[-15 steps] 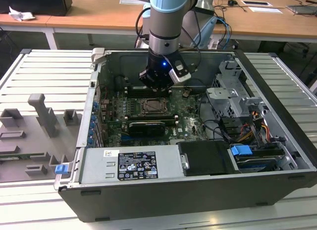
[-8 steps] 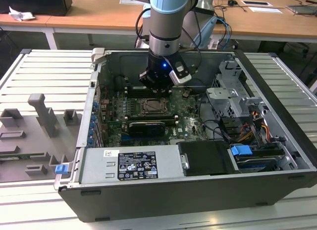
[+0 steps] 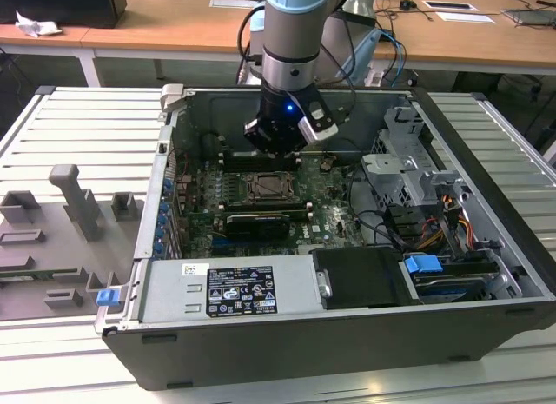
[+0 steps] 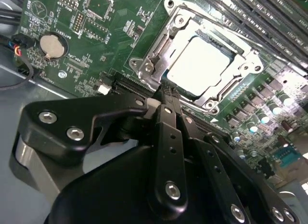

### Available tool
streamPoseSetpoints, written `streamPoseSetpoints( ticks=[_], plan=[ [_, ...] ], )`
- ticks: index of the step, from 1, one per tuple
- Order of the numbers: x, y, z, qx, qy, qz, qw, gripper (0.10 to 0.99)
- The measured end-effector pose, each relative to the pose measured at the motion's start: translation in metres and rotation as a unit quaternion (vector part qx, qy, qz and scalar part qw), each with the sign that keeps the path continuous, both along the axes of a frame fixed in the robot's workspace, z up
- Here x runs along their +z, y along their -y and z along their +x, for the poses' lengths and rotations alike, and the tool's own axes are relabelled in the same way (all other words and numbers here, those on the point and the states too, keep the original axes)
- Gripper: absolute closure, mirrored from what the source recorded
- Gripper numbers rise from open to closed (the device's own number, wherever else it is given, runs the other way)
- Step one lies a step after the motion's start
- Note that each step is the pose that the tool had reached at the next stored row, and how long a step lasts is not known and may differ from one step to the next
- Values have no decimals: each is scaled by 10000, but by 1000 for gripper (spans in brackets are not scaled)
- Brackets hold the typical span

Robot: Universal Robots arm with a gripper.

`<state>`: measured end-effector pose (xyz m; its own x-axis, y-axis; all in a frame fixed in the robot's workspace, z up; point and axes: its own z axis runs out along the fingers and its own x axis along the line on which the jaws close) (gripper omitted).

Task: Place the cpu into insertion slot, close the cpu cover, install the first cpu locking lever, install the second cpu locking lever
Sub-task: 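Install the second cpu locking lever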

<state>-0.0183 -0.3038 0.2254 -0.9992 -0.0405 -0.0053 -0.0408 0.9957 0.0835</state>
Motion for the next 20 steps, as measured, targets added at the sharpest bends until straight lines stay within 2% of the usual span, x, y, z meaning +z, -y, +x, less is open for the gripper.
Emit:
streamPoseSetpoints(
  ticks=[7, 14, 20],
  plan=[
    [-3, 147, 0, 0, 0, 0, 10000, 980],
    [63, 171, 0, 1, 0, 1, 10000, 980],
    [64, 256, 0, 1, 0, 0, 10000, 980]
  ],
)
